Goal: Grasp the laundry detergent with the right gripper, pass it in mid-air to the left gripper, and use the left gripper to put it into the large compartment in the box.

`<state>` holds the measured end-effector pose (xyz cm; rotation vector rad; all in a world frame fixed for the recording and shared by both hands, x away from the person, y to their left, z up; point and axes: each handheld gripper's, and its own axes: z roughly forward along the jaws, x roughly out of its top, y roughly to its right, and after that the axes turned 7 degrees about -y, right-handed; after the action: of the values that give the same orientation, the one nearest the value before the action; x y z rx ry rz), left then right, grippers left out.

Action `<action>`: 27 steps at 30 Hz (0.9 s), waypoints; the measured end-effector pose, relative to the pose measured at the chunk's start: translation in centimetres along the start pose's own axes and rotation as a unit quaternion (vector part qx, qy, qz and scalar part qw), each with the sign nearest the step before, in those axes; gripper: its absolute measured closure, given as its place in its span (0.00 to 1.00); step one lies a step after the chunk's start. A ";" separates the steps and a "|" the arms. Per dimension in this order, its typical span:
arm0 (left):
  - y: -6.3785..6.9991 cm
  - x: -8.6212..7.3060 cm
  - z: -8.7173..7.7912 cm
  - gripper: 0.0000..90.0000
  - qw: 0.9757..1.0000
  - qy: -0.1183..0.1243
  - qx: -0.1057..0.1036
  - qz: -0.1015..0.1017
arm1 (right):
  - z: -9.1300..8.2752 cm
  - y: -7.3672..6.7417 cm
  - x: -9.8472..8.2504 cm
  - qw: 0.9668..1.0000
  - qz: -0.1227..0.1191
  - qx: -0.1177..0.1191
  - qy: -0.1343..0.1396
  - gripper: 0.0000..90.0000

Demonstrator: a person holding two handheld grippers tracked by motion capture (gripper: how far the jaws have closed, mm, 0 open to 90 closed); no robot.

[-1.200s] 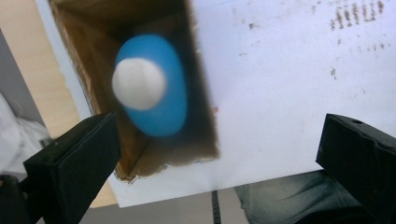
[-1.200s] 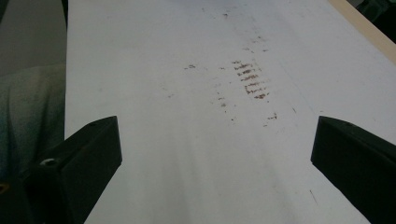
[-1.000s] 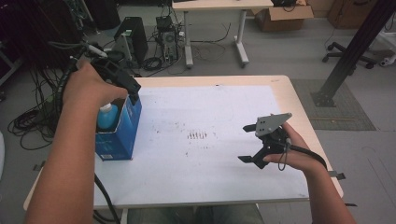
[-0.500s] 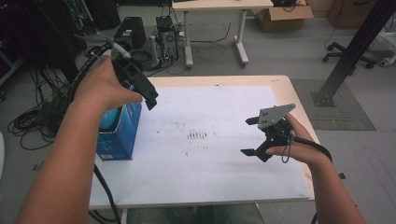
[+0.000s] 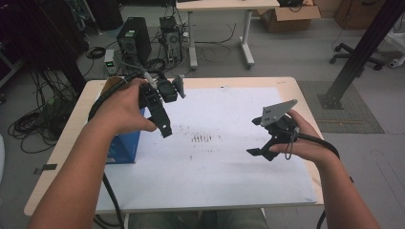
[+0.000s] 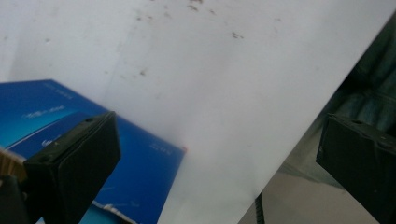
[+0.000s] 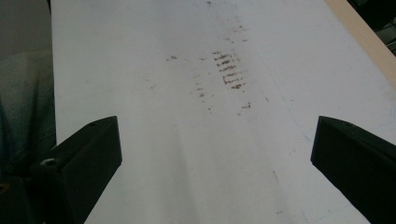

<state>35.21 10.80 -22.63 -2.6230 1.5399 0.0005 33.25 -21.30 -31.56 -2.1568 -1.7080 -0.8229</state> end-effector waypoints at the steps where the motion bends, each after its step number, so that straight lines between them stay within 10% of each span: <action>1: 0.0 0.0 0.0 0.00 1.000 0.000 0.000 0.000 | 0.1 0.1 0.0 1.000 0.000 0.002 -0.004 0.02; 4: 0.9 0.6 0.6 0.00 0.999 -0.001 -0.003 0.046 | 0.3 0.3 0.0 1.000 -0.001 0.005 -0.018 0.02; 19: 2.4 1.9 1.2 0.00 0.993 -0.017 0.006 0.120 | 0.4 1.3 1.2 0.996 -0.035 0.012 -0.084 0.03; 27: 2.9 2.4 1.6 0.00 0.985 -0.030 0.009 0.168 | 0.7 1.4 1.9 0.992 -0.059 0.028 -0.111 0.03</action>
<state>33.98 7.42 -24.55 -2.2944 1.9268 0.0897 35.07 -19.78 -30.84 -2.1966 -1.9580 -0.5710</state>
